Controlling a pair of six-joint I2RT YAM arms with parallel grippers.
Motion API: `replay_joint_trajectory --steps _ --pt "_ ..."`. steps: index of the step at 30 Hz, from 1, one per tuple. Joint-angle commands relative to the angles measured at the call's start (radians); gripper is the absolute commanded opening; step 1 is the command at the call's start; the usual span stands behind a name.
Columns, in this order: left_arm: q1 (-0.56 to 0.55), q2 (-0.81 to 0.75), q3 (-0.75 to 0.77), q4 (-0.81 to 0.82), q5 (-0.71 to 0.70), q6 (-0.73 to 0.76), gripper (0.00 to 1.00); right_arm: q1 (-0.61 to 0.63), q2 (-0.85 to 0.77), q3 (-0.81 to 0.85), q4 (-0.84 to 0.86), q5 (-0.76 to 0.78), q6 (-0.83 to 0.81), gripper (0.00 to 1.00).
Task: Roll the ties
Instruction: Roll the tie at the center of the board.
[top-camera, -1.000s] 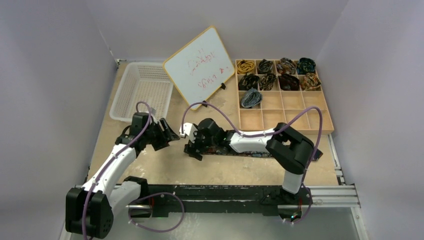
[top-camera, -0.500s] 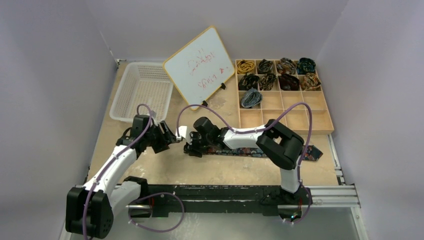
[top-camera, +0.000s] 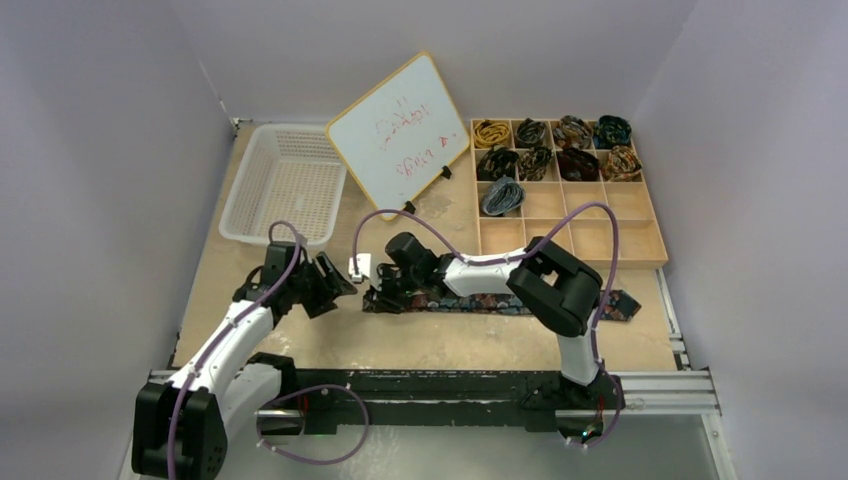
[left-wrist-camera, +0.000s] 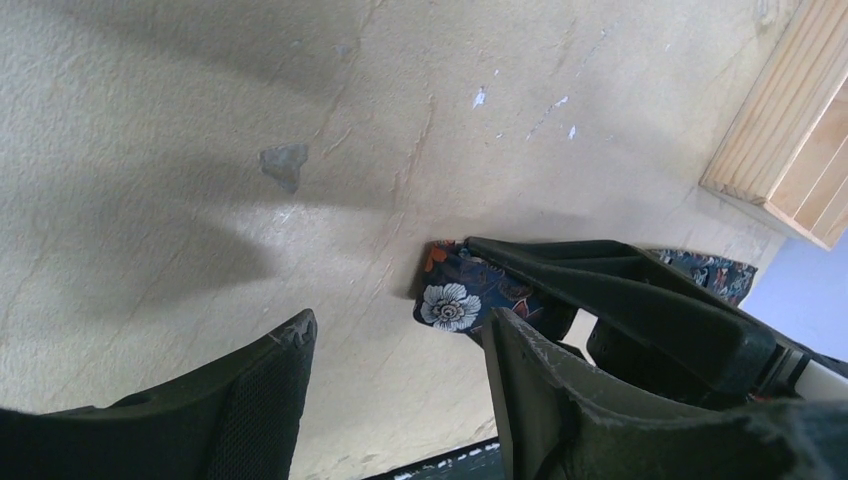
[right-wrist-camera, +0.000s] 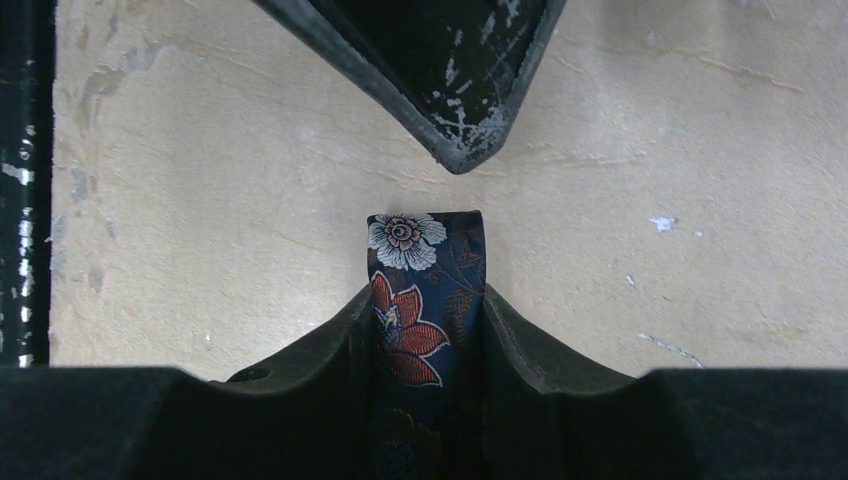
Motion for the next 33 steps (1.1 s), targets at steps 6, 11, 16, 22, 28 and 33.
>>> replay_joint_trajectory --steps 6,11,16,22,28,33 --pt "0.013 -0.038 -0.025 -0.005 -0.042 -0.062 0.60 0.049 0.055 0.081 -0.037 -0.033 0.020 0.52" --pt "0.013 -0.069 -0.031 -0.014 -0.052 -0.077 0.60 0.047 -0.068 0.015 0.046 0.033 0.126 0.73" --pt "0.013 -0.089 -0.031 -0.002 -0.048 -0.077 0.60 0.031 -0.265 -0.122 0.230 0.204 0.332 0.87" --pt "0.014 -0.091 -0.034 0.021 -0.014 -0.052 0.60 -0.033 -0.464 -0.309 0.309 0.348 0.860 0.99" --pt "0.014 -0.082 -0.057 0.056 0.018 -0.040 0.61 -0.052 -0.473 -0.392 0.260 0.281 1.299 0.91" --pt "0.013 -0.075 -0.078 0.086 0.035 -0.037 0.60 -0.048 -0.429 -0.429 0.364 0.247 1.426 0.78"
